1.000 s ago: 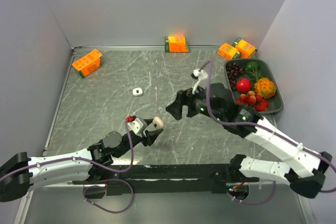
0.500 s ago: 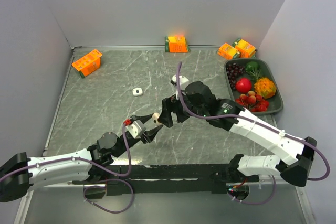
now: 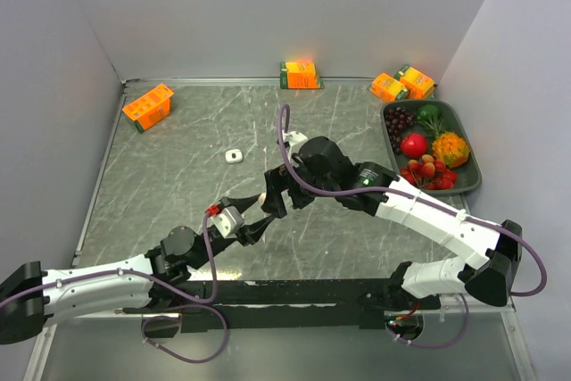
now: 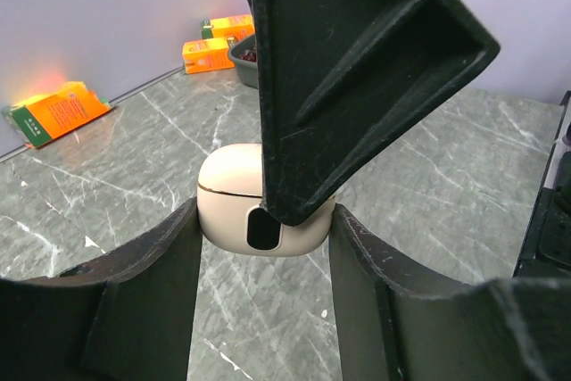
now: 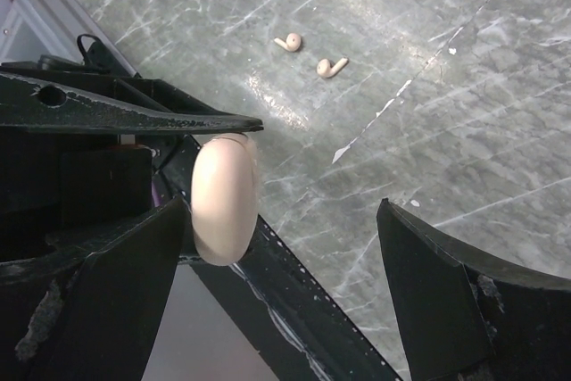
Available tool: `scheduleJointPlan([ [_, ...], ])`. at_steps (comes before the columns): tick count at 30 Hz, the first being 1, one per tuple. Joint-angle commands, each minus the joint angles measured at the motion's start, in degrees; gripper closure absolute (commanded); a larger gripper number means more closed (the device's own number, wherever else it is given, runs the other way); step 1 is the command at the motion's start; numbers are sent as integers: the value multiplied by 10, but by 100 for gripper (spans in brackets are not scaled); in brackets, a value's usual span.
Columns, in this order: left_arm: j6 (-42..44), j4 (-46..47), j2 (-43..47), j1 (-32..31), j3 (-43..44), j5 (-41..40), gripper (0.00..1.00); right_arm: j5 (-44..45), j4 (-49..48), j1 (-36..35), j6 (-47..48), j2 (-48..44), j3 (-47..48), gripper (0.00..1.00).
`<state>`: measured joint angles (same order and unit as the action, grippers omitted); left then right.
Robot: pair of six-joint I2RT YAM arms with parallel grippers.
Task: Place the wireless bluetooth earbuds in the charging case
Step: Open the charging case.
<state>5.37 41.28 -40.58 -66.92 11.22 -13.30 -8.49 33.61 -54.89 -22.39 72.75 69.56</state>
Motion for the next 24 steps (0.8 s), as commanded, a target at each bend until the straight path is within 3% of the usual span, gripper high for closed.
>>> scheduleJointPlan([
  [1,6,10,16,-7,9,3,99,3,-3,-3,3,0,30,5],
  [24,7,-2,37,-15,-1,-20,99,8,0,20,-10,-27,22,5],
])
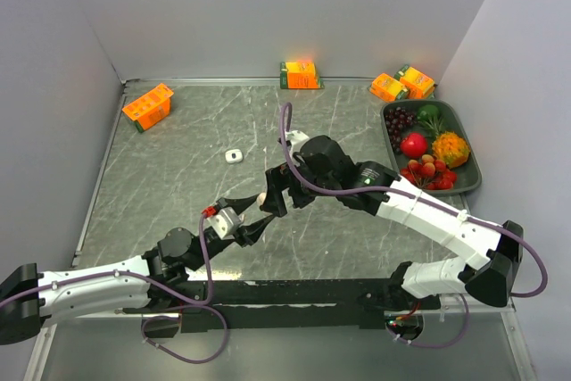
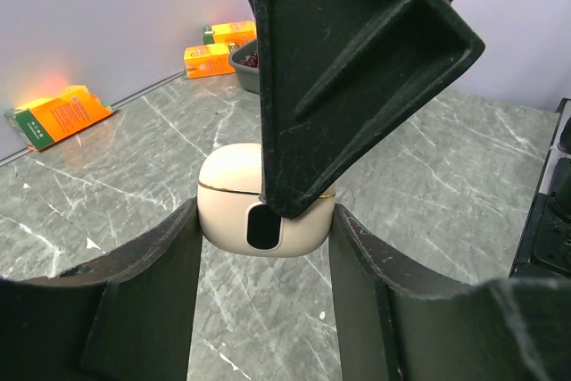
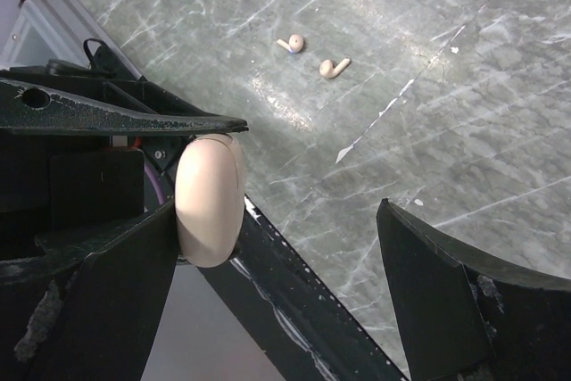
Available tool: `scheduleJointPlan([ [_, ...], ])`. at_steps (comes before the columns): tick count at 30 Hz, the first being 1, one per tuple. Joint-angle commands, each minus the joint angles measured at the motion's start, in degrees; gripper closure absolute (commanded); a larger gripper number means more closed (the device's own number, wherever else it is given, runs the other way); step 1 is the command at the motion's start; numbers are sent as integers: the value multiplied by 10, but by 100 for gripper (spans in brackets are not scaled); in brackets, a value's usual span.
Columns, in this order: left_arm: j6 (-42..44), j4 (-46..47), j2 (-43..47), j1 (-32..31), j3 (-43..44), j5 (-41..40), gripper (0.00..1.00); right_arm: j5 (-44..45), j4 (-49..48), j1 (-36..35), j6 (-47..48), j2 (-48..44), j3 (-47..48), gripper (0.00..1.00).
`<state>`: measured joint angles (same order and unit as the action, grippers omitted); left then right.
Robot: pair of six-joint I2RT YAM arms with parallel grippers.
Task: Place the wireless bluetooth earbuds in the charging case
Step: Open the charging case.
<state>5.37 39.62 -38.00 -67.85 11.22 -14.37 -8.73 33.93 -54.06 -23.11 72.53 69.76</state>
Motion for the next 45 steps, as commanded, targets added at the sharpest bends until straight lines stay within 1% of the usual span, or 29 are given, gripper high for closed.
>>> scheduleJointPlan([
  [1,7,13,11,-4,-1,-11,99,12,-4,12,-4,-26,20,5],
  [20,7,13,19,-7,-4,-21,99,17,0,32,-7,-38,10,5],
  [22,5,11,21,-8,-4,-22,99,14,-13,33,-11,-49,6,6],
  [25,4,13,21,-7,-5,-24,99,-19,-55,34,-23,-71,-8,6],
  [28,3,20,21,-8,-6,-26,99,-66,-98,34,-44,-76,-25,12],
  [29,3,22,21,-8,-6,-25,99,-75,-105,34,-48,-74,-30,19],
  [32,2,27,19,-9,-3,-22,99,-99,-121,36,-65,-59,-37,30],
  [36,0,26,21,-8,1,-21,99,-112,-134,36,-75,-47,-42,34],
  [45,-1,25,29,-10,5,-17,99,-102,-115,39,-65,-26,-30,49],
])
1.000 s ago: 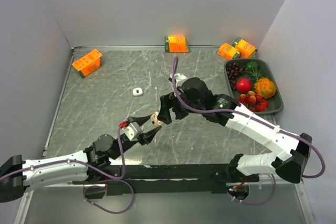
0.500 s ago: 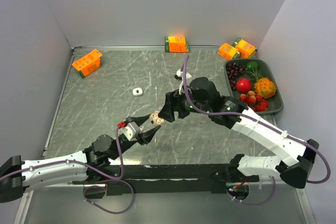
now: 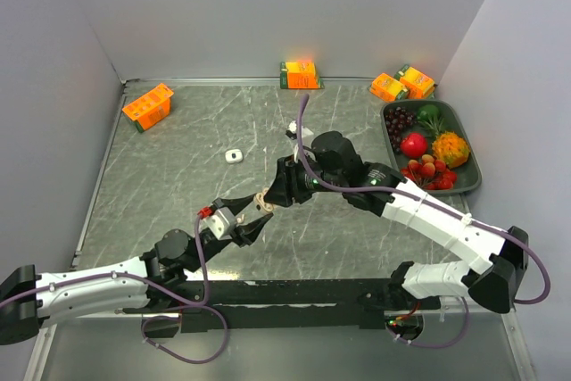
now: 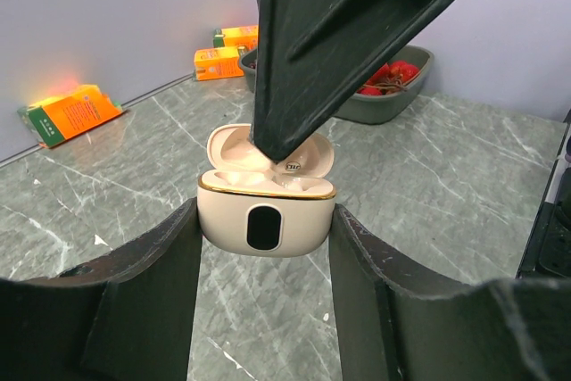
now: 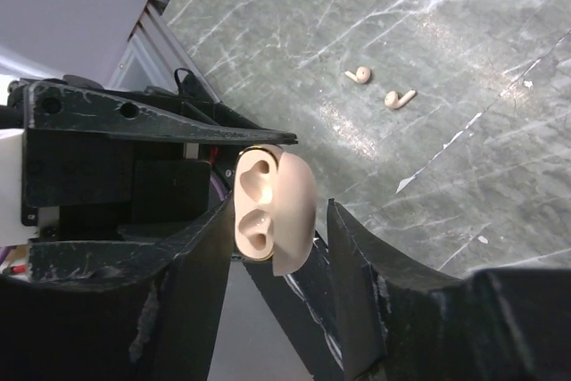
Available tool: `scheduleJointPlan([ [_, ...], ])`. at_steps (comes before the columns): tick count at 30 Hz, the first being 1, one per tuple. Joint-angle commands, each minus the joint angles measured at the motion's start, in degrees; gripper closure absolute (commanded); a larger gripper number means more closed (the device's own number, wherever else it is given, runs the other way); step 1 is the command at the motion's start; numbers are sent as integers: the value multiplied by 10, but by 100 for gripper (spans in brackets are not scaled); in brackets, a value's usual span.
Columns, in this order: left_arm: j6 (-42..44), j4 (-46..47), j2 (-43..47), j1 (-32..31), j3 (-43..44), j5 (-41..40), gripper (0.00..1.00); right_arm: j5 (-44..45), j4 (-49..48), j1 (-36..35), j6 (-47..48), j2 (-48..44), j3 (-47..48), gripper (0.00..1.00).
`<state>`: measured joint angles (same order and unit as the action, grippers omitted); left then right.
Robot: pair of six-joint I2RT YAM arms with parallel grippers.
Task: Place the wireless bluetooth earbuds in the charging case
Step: Open the charging case, then adjust the charging case.
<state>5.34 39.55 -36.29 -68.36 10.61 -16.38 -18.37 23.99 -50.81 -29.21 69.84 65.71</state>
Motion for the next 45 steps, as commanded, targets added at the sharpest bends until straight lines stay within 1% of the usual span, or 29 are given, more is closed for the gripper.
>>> scheduleJointPlan([
  [1,-2,27,14,-4,11,4,99,-4,-13,6,-4,4,10,51],
  [11,-5,21,23,-4,12,11,99,-6,-15,14,2,-6,-1,68],
  [13,-6,18,23,-4,13,13,99,-5,-12,14,7,-12,1,74],
  [14,-9,17,22,-4,15,12,98,-4,-11,14,10,-14,2,76],
  [15,-9,8,20,-4,17,11,96,-4,-10,14,15,-18,3,81],
  [16,-10,4,19,-4,19,12,91,-3,-8,15,18,-20,5,84],
  [17,-10,1,19,-4,22,13,89,-3,-3,15,23,-23,6,87],
  [18,-10,-5,18,-5,23,13,87,-3,-2,14,26,-27,6,94],
  [19,-10,-7,18,-4,24,11,82,-1,1,13,28,-30,10,98],
  [20,-10,-11,18,-5,27,10,80,3,8,13,34,-31,12,100],
  [21,-11,-11,16,-4,27,9,71,3,11,14,36,-33,14,100],
  [23,-14,-19,16,-4,32,4,61,5,16,14,46,-37,20,100],
  [24,-15,-21,13,-4,33,2,47,7,22,14,50,-38,22,100],
  [25,-19,-25,13,-5,34,0,38,8,26,14,52,-40,27,100],
  [26,-19,-28,12,-4,38,0,6,8,27,13,59,-41,29,100],
  [27,-18,-32,11,-4,40,1,4,10,32,13,64,-43,32,100],
  [31,-24,-47,14,-5,46,4,4,23,59,12,90,-48,52,100],
  [36,-45,-94,39,-4,57,28,4,39,75,4,148,-57,67,100],
  [38,-50,-111,46,-3,65,71,4,54,78,-4,188,-59,71,100],
  [40,-85,-127,59,-2,74,118,4,90,70,-24,223,-67,60,100],
  [41,-94,-134,65,-2,78,127,4,98,44,-34,266,-84,50,100],
  [43,-124,-155,69,3,96,146,4,126,17,-57,308,-105,15,100],
  [45,-146,-168,68,14,108,173,4,123,17,-61,342,-121,8,100],
])
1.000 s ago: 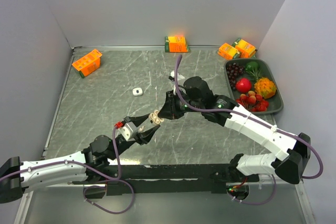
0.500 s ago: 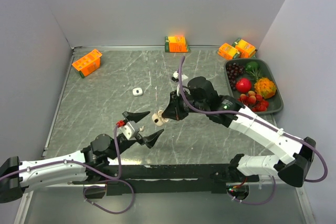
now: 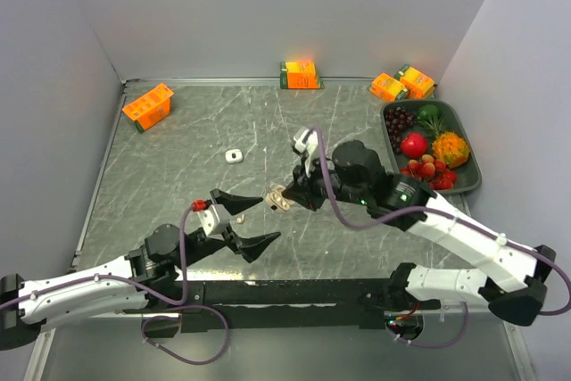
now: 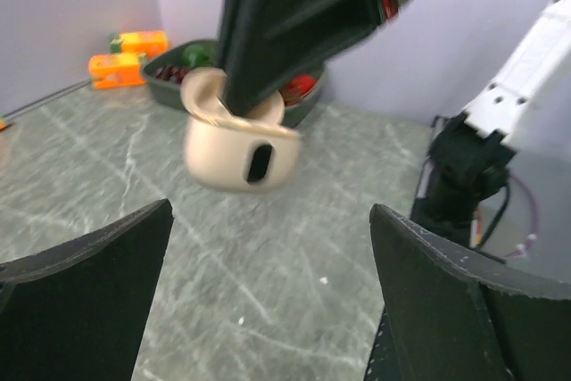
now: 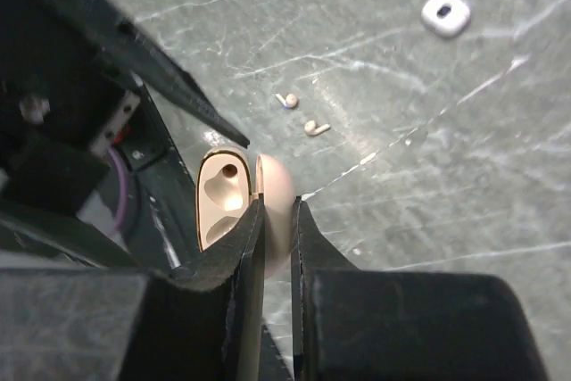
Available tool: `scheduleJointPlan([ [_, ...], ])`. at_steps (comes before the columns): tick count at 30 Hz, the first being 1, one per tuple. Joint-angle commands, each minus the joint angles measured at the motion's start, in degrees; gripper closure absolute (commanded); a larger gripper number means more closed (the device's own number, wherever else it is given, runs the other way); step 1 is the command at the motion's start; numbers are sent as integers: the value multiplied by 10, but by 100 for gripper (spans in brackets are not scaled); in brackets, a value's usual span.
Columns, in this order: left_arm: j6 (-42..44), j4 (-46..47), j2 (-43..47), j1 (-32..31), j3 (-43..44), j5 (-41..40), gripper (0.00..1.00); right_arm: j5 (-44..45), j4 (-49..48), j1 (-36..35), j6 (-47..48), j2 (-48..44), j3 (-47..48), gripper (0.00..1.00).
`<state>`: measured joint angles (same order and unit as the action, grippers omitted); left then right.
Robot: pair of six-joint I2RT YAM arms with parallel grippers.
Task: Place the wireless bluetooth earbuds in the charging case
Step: Adjust the charging case.
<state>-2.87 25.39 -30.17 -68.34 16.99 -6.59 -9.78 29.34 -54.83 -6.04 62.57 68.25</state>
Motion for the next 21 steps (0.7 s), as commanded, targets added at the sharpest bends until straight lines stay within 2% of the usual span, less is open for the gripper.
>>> scheduleJointPlan([
  [1,-81,-50,4,30,62,85,4,22,-36,-19,124,-52,-20,100],
  [6,-107,-74,-48,110,94,258,4,-16,-51,-21,166,-70,-43,100],
  [9,-113,-48,-60,131,88,267,4,-44,-49,-22,174,-68,-45,100],
  [13,-84,-68,-94,131,111,279,3,-72,-51,-26,181,-69,-50,100],
  [17,-73,-49,-111,131,113,295,1,-87,-40,-28,186,-61,-44,100],
  [21,-69,-36,-122,131,122,308,3,-103,-37,-29,191,-56,-46,100],
])
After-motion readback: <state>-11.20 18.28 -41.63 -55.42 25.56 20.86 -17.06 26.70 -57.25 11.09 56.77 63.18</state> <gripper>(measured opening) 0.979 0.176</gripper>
